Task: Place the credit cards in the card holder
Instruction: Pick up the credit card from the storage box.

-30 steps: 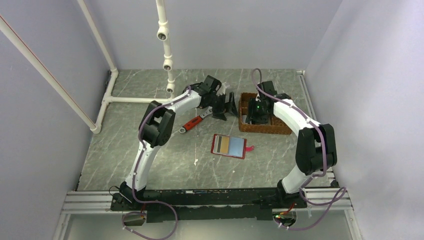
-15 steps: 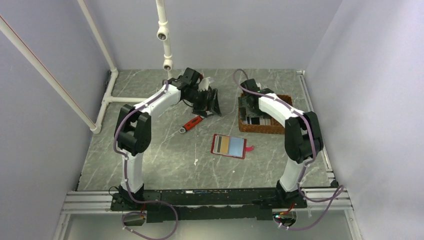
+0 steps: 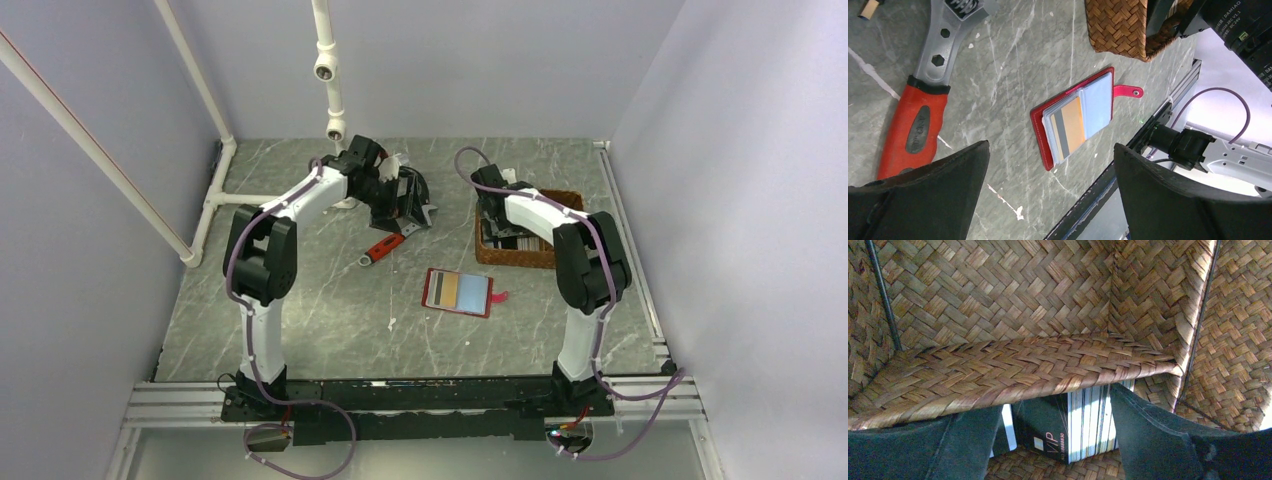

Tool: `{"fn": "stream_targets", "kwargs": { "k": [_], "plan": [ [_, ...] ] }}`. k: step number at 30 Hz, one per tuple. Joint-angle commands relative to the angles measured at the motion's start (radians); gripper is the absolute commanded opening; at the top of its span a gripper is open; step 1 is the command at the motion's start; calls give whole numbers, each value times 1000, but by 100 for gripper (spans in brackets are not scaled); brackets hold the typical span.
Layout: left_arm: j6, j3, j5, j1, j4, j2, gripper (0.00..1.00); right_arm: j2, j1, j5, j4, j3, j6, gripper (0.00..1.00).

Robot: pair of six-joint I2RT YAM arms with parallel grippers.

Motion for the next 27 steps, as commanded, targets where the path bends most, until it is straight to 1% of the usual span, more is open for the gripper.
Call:
{"fn": "stream_targets", "kwargs": {
  "k": [1,2,4,7,11,14,19,22,27],
  "plan": [
    [28,31,31,-4,0,17,99,52,-1,-13,29,-46,11,74],
    [24,32,32,-4,3,19,99,45,-2,-27,32,-54,14,68],
    [17,31,34,-4,9,23,99,31,-2,-50,29,-62,20,58],
    [3,31,41,-6,20,29,99,23,-1,-54,13,-61,28,38],
    [-12,26,42,-12,36,29,99,7,4,-76,5,-51,40,19],
    [-15,29,36,-19,38,30,99,-3,21,-84,-1,-38,43,14],
    [-17,34,35,-26,40,29,99,-8,24,-132,-5,-9,54,0],
    [-14,36,32,-29,35,24,99,-13,23,-196,-11,15,64,0],
    [-13,32,33,-30,35,21,99,-37,9,-293,19,-7,81,0]
  ]
}}
